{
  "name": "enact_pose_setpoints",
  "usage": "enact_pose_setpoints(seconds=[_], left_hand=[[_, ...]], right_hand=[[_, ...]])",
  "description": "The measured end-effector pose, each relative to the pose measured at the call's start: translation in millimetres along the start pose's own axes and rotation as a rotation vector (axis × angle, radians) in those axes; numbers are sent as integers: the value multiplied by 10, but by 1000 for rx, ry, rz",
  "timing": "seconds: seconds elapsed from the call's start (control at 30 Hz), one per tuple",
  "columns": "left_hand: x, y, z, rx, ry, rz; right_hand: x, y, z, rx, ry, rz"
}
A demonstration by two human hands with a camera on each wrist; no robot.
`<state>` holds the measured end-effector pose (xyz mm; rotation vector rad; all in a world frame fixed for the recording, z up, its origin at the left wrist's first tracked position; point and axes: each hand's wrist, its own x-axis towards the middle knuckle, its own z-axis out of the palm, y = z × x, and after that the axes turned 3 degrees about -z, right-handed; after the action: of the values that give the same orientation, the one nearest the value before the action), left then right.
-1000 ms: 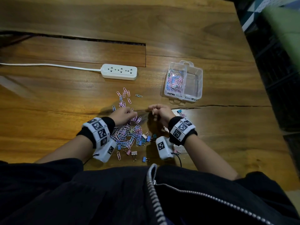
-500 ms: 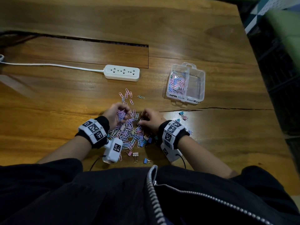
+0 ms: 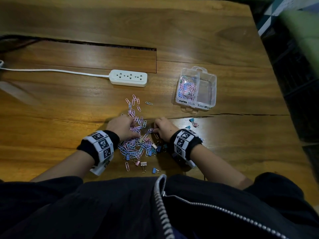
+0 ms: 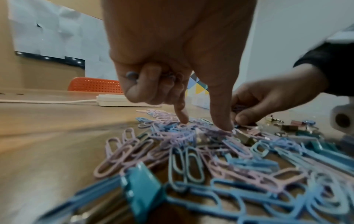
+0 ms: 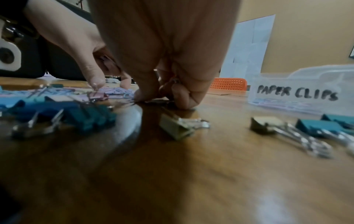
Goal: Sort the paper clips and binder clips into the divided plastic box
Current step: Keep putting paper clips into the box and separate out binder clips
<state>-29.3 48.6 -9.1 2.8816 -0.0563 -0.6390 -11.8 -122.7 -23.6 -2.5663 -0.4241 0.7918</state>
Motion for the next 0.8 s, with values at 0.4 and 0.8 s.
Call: enact_pose_setpoints(seconds=[0.4, 0.8], left_hand=[[51, 181, 137, 20, -193, 131], [27, 211, 63, -1457, -345, -152]], right_hand=[[-193, 235, -64, 387, 233, 35], [-363, 361, -184, 1623, 141, 163]])
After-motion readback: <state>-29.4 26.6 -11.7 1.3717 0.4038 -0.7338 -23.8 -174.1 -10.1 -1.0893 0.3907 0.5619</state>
